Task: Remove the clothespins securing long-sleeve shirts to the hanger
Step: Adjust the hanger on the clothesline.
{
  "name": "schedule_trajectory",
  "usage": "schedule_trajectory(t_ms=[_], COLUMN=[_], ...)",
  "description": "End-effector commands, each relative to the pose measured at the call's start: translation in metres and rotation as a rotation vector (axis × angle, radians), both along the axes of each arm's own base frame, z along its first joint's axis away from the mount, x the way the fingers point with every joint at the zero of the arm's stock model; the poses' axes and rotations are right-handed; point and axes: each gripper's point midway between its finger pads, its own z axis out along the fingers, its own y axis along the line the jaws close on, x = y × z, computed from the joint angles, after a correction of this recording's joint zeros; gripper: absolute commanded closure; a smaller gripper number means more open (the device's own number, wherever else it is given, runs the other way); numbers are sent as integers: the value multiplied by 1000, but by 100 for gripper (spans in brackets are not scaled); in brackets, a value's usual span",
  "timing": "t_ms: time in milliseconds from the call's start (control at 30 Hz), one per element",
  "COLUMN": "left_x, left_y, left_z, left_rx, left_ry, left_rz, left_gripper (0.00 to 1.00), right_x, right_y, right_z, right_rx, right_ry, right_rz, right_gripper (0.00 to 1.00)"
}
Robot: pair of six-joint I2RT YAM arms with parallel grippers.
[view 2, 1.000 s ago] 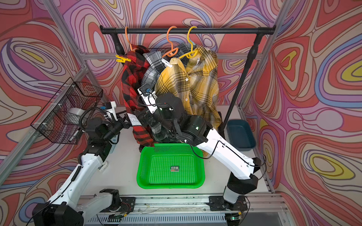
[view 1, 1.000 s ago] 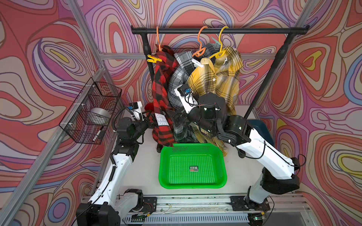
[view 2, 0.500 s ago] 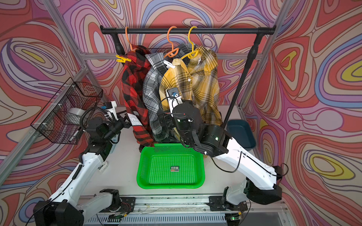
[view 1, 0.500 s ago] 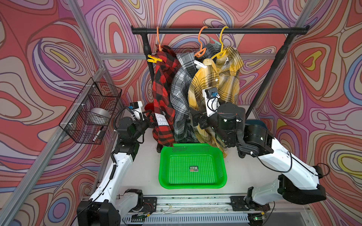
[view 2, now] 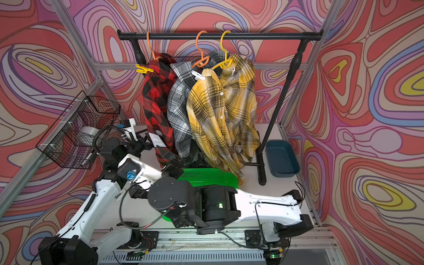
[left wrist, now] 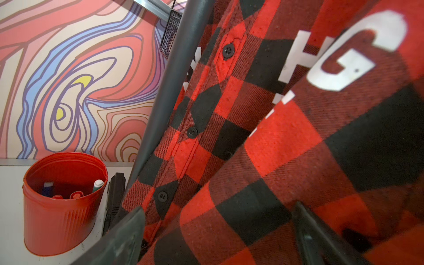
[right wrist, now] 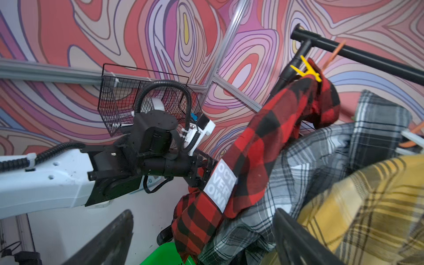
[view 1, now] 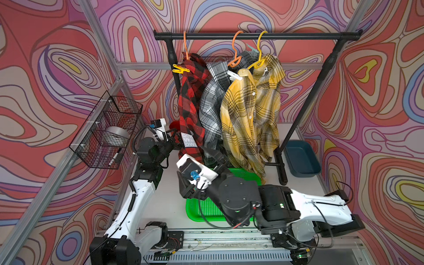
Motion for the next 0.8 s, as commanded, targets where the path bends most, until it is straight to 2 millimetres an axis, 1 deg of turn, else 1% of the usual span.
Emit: schedule_trajectory(t_ms=[0,67,233,267,300,433,600,767], left_x=[-5,-4,-4,-4,-4,-5,-7,-7], left_y=[3,5,5,6,5,5,4,4], left_z=[21,20,25,27,27,31,34,33], left_rx=[4,6,3,5,6,7,16,24], left_ry=[-53,-49,-51,-52,-50,-55,-53,-41], left_rz=[16,23,27,29,29,24,18,16], left_gripper=[5,5,5,5,5,5,5,5], right_x=[11,24,53,56,61,76,97,125], right_y=[-10,-14,-20,-25,-16,-11,-11,-14], right_z=[34,44,56,62,55,61,68,66], right_rx=[56,116,209,234,218,250,289,316], right_ry=[-61,-32,49,61,78,112,133,130], right_rz=[-41,-63,-64,-60,-50,-12,10,-34], right_gripper=[3,2,4,5,5,5,5,5])
